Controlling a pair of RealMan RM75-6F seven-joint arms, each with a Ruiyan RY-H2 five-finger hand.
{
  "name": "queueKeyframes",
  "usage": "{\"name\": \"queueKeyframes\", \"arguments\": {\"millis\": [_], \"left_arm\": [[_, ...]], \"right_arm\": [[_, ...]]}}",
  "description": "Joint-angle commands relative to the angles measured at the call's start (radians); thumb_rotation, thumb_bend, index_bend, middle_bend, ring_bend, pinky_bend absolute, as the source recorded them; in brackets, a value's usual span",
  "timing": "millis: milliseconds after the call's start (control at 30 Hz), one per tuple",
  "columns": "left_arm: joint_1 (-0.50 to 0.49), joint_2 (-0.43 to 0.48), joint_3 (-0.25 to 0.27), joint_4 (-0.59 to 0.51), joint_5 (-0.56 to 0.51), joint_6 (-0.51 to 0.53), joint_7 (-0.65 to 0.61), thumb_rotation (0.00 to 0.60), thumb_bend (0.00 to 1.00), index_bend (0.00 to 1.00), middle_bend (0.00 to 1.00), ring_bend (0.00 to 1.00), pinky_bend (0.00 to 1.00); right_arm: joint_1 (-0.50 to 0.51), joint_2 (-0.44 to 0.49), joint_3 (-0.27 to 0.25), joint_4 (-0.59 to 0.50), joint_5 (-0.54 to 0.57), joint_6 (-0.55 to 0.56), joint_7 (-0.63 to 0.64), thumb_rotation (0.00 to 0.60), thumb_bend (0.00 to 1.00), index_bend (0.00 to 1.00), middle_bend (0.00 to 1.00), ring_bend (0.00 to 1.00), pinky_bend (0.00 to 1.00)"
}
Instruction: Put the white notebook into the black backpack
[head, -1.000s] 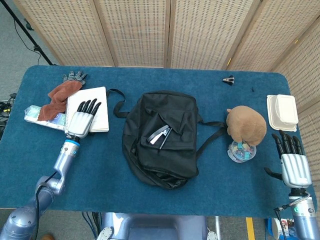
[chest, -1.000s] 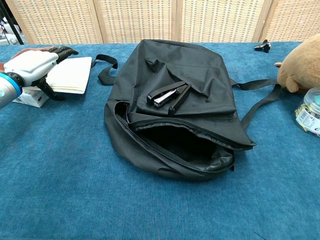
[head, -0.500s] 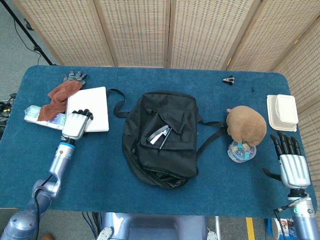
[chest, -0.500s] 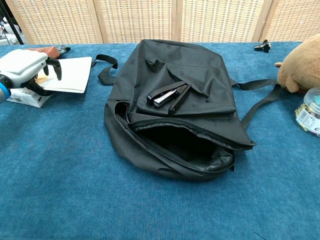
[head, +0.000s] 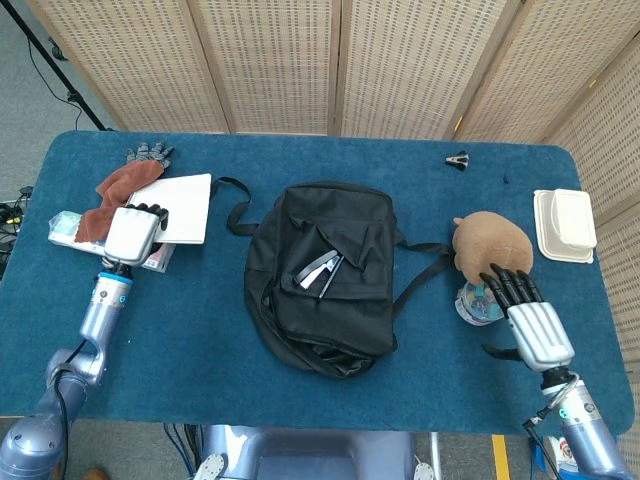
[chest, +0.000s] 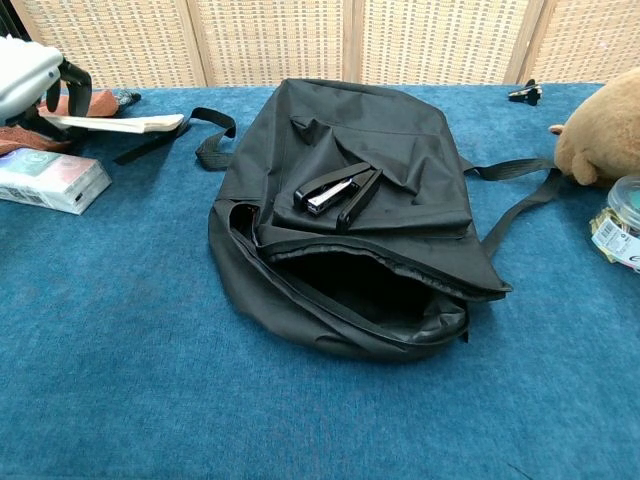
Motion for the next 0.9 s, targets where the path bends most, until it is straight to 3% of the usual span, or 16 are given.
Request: {"name": "queueKeyframes", "arguments": {"millis": [33,167,267,467,900], "left_arm": [[-0.014,0.019,-0.005,-0.013,-0.002,0.011,0.001,0.600,0.42,0.77,0.64,0.60,0.68],[-0.033,0.041,-0.014,-0.037,-0.008,0.012,0.000,0.600,0.42,0.77,0.64,0.60,0.69],[-0.053,0.062,-0.021,-0.062,-0.011,0.020,0.015,0.600,0.42,0.78,0.64,0.61,0.69],[-0.075,0.088,-0.029,-0.113,-0.013,0.035,0.047,0.600,0.42,0.78,0.64,0.61,0.69],[-0.104,0.140,-0.046,-0.233,-0.018,0.052,0.122,0.600,0.42,0.78,0.64,0.61,0.69]], "right_arm": [[0.089,0.057,0.035,-0.103,-0.001,-0.106,0.071,0.600,0.00,0.00,0.00,0.00,0.00],[0.144,0.059,0.064,-0.154,0.027,-0.171,0.101,0.600,0.00,0.01,0.01,0.00,0.01],[0.192,0.021,0.089,-0.162,0.058,-0.215,0.121,0.600,0.00,0.07,0.07,0.02,0.05],[0.258,-0.043,0.106,-0.167,0.126,-0.297,0.101,0.600,0.00,0.11,0.08,0.03,0.06],[0.333,-0.201,0.068,-0.191,0.215,-0.353,-0.051,0.600,0.00,0.12,0.09,0.03,0.06]]}}
